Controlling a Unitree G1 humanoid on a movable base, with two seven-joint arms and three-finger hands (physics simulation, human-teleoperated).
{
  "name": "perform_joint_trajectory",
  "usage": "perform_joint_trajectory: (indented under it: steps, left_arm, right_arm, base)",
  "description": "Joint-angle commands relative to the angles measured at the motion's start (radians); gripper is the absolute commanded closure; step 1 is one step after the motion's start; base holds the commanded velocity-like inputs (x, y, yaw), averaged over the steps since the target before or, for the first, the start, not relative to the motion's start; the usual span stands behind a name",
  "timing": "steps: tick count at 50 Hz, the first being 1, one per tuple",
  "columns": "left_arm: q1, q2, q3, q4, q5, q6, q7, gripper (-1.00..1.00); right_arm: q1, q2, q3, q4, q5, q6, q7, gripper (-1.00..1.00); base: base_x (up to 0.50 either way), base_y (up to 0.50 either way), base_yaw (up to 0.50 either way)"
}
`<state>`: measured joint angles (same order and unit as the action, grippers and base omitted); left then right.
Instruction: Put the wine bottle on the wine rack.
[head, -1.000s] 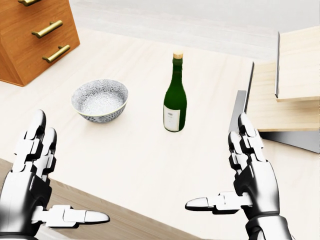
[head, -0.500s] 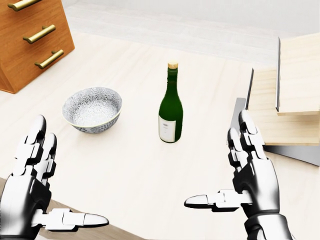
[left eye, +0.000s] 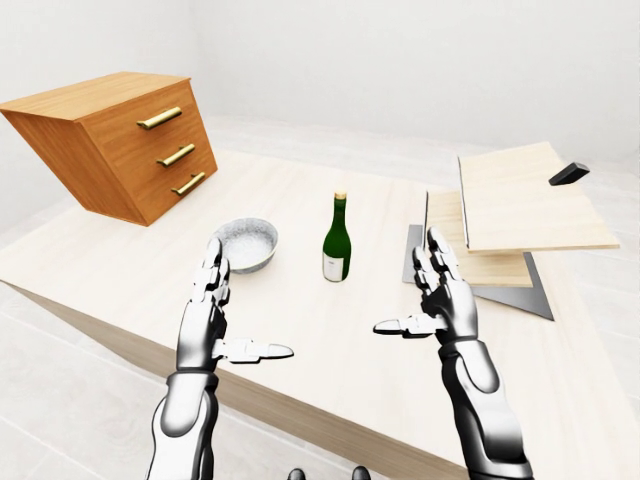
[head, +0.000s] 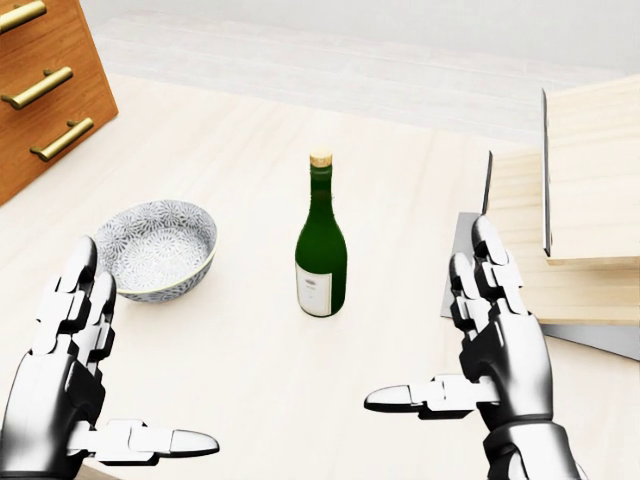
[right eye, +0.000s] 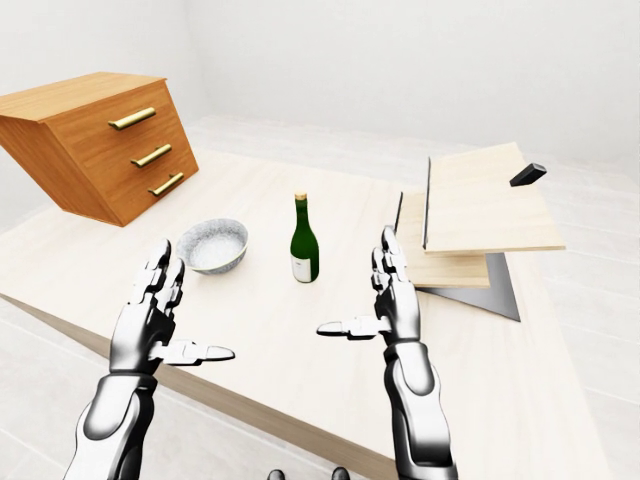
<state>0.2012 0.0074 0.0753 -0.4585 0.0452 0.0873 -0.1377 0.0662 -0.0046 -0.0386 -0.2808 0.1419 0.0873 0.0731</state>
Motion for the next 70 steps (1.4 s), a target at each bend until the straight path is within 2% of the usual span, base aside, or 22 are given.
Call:
perform_joint_trajectory:
  steps: [1,12,23,29,42,54,70]
  left_arm:
    - [0.005,0.0,-0.004,-0.006,0.005,0.0,0.001,-1.0]
    - [0.008,0.0,0.005,-0.02,0.0,0.0,-0.003,-1.0]
    - [0.018,-0.001,0.019,-0.046,-0.009,0.0,-0.01,-1.0]
    - [0.029,-0.003,0.026,-0.055,-0.012,0.0,-0.015,-1.0]
    - [0.037,-0.008,0.038,-0.075,-0.014,0.0,-0.023,-1.0]
    - [0.04,-0.01,0.044,-0.102,-0.013,0.0,-0.032,-1.0]
    - [0.044,-0.013,0.046,-0.106,-0.011,0.0,-0.04,-1.0]
  right_arm:
    - [-0.006,0.002,0.01,0.001,-0.002,0.0,-0.009,-1.0]
    - [-0.04,-0.005,0.019,-0.033,-0.013,0.0,-0.021,-1.0]
    - [-0.159,-0.004,0.036,-0.066,-0.038,0.0,-0.044,-1.0]
    - [-0.262,-0.003,-0.002,0.01,-0.005,0.0,-0.065,-1.0]
    - [-0.402,-0.005,0.015,0.178,-0.025,0.0,-0.117,-1.0]
    - [-0.485,0.011,0.028,0.322,-0.036,0.0,-0.149,-1.0]
    - [-0.563,0.03,0.034,0.408,-0.039,0.0,-0.188,-1.0]
  base:
    - [0.0,0.0,0.0]
    - [0.0,0.0,0.0]
    - [0.0,0.0,0.0]
    - [0.0,0.0,0.0]
    - [0.0,0.0,0.0]
    - [0.0,0.0,0.0]
    - [0.0,0.0,0.0]
